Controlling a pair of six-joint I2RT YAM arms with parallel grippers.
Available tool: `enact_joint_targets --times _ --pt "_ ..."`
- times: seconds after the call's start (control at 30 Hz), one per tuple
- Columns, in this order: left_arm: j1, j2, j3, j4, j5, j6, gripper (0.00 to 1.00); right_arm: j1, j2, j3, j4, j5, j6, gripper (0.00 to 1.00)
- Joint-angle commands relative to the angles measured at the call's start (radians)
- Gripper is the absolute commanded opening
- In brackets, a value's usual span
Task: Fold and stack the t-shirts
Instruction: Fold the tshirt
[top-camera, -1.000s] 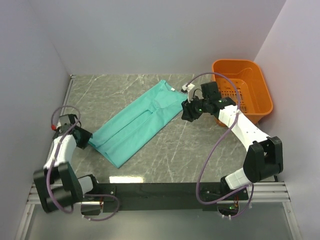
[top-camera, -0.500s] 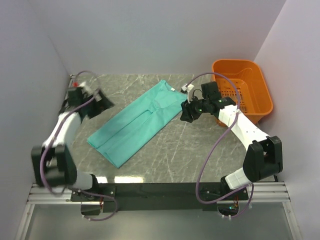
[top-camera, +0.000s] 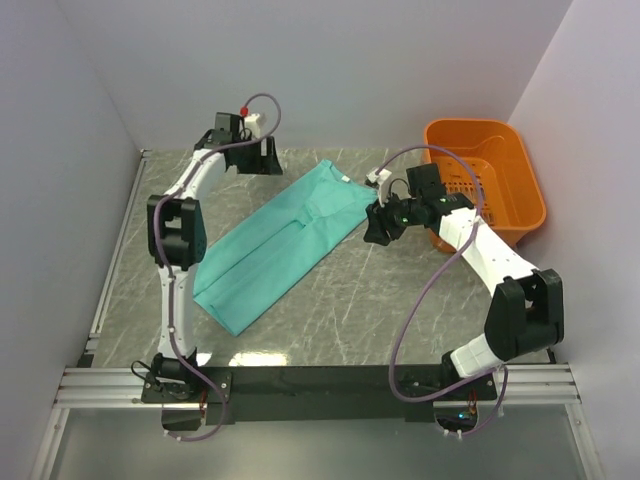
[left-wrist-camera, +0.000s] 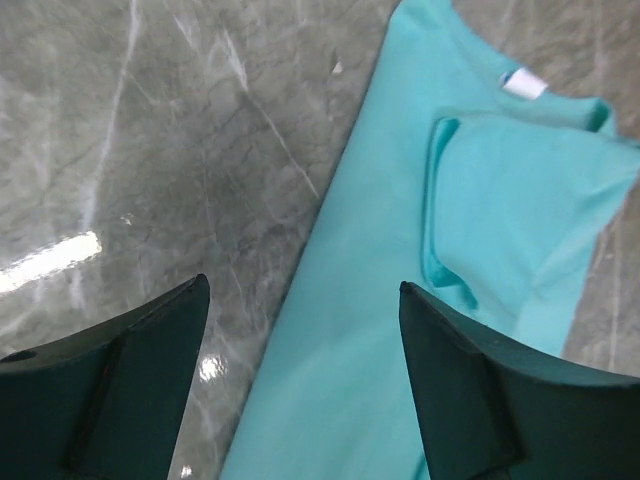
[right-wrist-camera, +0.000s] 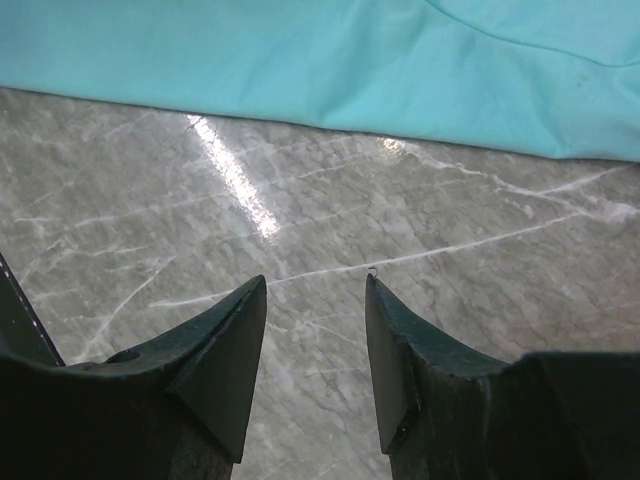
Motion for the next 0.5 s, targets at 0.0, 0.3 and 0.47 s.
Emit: enact_joint_targets --times 0.0,0.3,0.47 --pt "-0.015 0.076 0.114 -0.062 0.047 0.044 0.81 -0.016 0.016 0.023 -0.006 -0.015 -0.009 0.52" --pt "-0.058 0.189 0.193 -0.026 0.075 0.012 0.77 -0.02 0.043 0.026 -0.011 -0.012 -0.01 0.52" --pt "-0.066 0.242 0.216 -0.026 0.026 -0.008 0.72 -0.026 0.043 0.024 -0.012 -0.017 -0.009 0.52"
